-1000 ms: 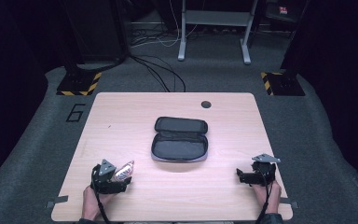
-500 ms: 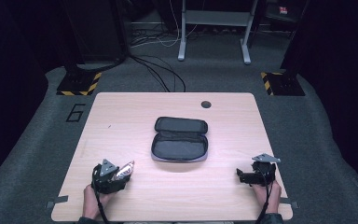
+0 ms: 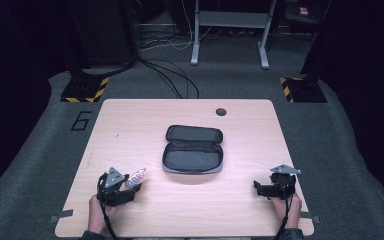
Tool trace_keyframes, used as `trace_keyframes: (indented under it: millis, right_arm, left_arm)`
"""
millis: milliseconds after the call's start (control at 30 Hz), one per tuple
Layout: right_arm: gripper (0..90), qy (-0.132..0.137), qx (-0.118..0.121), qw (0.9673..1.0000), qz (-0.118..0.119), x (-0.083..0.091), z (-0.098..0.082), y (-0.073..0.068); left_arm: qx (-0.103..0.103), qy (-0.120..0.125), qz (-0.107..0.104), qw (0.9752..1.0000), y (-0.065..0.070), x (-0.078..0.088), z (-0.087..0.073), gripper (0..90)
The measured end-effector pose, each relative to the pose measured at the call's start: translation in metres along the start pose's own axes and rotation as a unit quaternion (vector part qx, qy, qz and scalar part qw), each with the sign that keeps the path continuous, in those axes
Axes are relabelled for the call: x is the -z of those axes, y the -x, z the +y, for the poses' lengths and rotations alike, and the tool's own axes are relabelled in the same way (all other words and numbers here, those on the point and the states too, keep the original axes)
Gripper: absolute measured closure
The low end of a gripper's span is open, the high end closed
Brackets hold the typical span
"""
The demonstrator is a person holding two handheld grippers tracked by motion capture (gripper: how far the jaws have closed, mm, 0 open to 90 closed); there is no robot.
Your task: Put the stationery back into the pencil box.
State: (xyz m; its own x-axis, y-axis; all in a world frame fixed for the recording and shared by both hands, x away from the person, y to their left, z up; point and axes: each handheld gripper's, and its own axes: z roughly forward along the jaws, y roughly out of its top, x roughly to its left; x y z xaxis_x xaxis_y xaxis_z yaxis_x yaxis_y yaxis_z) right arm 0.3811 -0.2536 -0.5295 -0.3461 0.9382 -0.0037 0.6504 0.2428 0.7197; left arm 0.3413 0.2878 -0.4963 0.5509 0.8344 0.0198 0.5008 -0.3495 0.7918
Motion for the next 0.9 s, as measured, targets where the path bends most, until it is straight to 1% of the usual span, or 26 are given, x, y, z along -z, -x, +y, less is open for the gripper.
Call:
trace_keyframes:
  millis: [67, 100, 133, 200, 233, 267, 400, 467, 533, 700, 733, 767, 800, 833, 867, 900]
  right_arm:
    - [0.2, 0.002, -0.003, 1.0000, 0.000, 0.000, 0.000, 0.000]
    - [0.2, 0.002, -0.003, 1.0000, 0.000, 0.000, 0.000, 0.000]
    - [0.2, 0.002, -0.003, 1.0000, 0.000, 0.000, 0.000, 0.000]
    - [0.2, 0.002, -0.003, 1.0000, 0.002, 0.000, 0.000, 0.000]
    - [0.2, 0.002, -0.003, 1.0000, 0.002, 0.000, 0.000, 0.000]
    - [0.2, 0.002, -0.003, 1.0000, 0.002, 0.000, 0.000, 0.000]
    - [0.2, 0.002, -0.003, 1.0000, 0.002, 0.000, 0.000, 0.000]
    - [0.2, 0.002, -0.003, 1.0000, 0.002, 0.000, 0.000, 0.000]
    - [0.2, 0.002, -0.003, 1.0000, 0.002, 0.000, 0.000, 0.000]
    - [0.2, 0.002, -0.002, 1.0000, 0.002, 0.000, 0.000, 0.000]
    - [0.2, 0.003, -0.006, 1.0000, 0.003, -0.001, 0.000, -0.001]
    - [0.2, 0.003, -0.006, 1.0000, 0.003, -0.001, 0.000, -0.001]
    - [0.2, 0.002, -0.003, 1.0000, 0.002, 0.000, 0.000, 0.000]
    - [0.2, 0.002, -0.004, 1.0000, 0.002, 0.000, 0.000, 0.000]
    - [0.2, 0.002, -0.002, 1.0000, 0.002, 0.000, 0.000, 0.000]
    - [0.2, 0.003, -0.005, 1.0000, 0.002, -0.001, 0.000, 0.000]
  left_arm:
    - [-0.012, 0.003, -0.006, 0.9999, 0.003, 0.002, 0.009, 39.6]
    - [-0.012, 0.003, -0.006, 0.9999, 0.003, 0.002, 0.009, 39.5]
    - [-0.017, 0.007, -0.008, 0.9998, 0.005, 0.001, 0.014, 39.5]
    - [-0.019, 0.006, -0.011, 0.9998, 0.006, 0.001, 0.017, 39.5]
    - [-0.026, 0.010, -0.010, 0.9996, 0.007, 0.000, 0.022, 39.6]
    - [-0.027, 0.006, -0.014, 0.9995, 0.008, 0.000, 0.024, 39.6]
    - [-0.032, 0.010, -0.016, 0.9993, 0.010, -0.002, 0.031, 39.5]
    - [-0.035, 0.010, -0.023, 0.9991, 0.010, -0.004, 0.036, 39.5]
    - [-0.037, 0.010, -0.024, 0.9990, 0.011, -0.005, 0.038, 39.6]
    - [-0.047, 0.014, -0.028, 0.9984, 0.012, -0.010, 0.050, 39.5]
    - [-0.044, 0.014, -0.033, 0.9984, 0.012, -0.010, 0.052, 39.5]
    - [-0.044, 0.014, -0.033, 0.9984, 0.012, -0.010, 0.052, 39.5]
    - [-0.052, 0.015, -0.033, 0.9980, 0.012, -0.012, 0.056, 39.5]
    - [-0.055, 0.013, -0.038, 0.9977, 0.012, -0.012, 0.058, 39.5]
    - [-0.053, 0.013, -0.040, 0.9978, 0.013, -0.013, 0.060, 39.5]
    - [-0.058, 0.013, -0.040, 0.9974, 0.013, -0.014, 0.062, 39.5]
